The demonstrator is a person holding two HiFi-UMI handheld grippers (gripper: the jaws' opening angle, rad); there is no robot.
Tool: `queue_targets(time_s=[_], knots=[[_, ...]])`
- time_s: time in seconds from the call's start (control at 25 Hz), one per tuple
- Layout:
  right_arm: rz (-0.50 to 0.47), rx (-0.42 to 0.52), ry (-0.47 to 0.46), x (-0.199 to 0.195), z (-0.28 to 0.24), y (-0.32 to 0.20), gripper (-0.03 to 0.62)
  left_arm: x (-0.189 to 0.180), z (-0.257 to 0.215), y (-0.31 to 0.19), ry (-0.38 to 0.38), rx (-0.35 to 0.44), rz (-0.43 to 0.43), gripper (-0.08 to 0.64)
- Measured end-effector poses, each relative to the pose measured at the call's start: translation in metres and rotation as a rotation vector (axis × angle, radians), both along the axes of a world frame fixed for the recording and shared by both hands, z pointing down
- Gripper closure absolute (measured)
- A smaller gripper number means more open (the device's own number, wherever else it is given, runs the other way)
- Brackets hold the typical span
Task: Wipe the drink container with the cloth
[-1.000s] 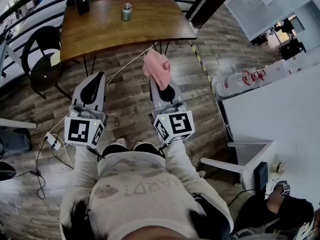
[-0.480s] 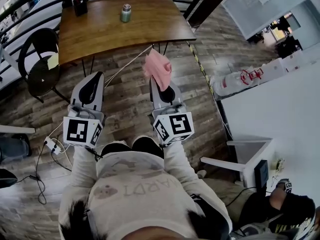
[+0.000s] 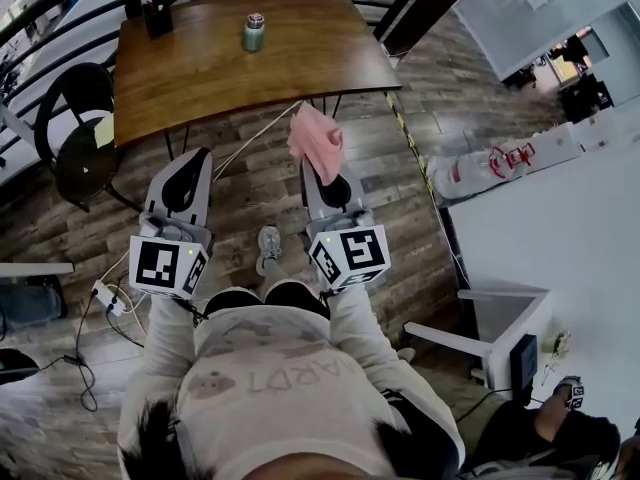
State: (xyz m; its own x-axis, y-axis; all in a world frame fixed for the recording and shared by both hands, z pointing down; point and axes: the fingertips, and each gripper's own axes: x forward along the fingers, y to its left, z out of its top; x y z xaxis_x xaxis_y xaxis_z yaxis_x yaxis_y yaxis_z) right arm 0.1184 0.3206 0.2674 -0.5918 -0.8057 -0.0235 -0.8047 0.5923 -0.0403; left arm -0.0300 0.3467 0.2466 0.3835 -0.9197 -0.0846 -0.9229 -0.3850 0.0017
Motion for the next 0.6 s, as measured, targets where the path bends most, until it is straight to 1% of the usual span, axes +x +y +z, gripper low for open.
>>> queue_targets(time_s=[0.24,0.44,0.6], knots=[[-0.040,0.022,-0.014,-0.004,-0.016,-0.076,0.566,-0.002,-0.014,-0.067,-0.003,0.019,-0.038,0.557],[-0.080,0.035,-0.005,-0.009,-0.026,-0.141,0.566,-0.004,-0.025,-0.126,-0.001,0.030,-0.070,0.557],[-0.100,0.039,-0.011,-0.006,-0.029,-0.186,0.566,0.002,-0.027,-0.170,-0.001,0.036,-0.088,0.557]])
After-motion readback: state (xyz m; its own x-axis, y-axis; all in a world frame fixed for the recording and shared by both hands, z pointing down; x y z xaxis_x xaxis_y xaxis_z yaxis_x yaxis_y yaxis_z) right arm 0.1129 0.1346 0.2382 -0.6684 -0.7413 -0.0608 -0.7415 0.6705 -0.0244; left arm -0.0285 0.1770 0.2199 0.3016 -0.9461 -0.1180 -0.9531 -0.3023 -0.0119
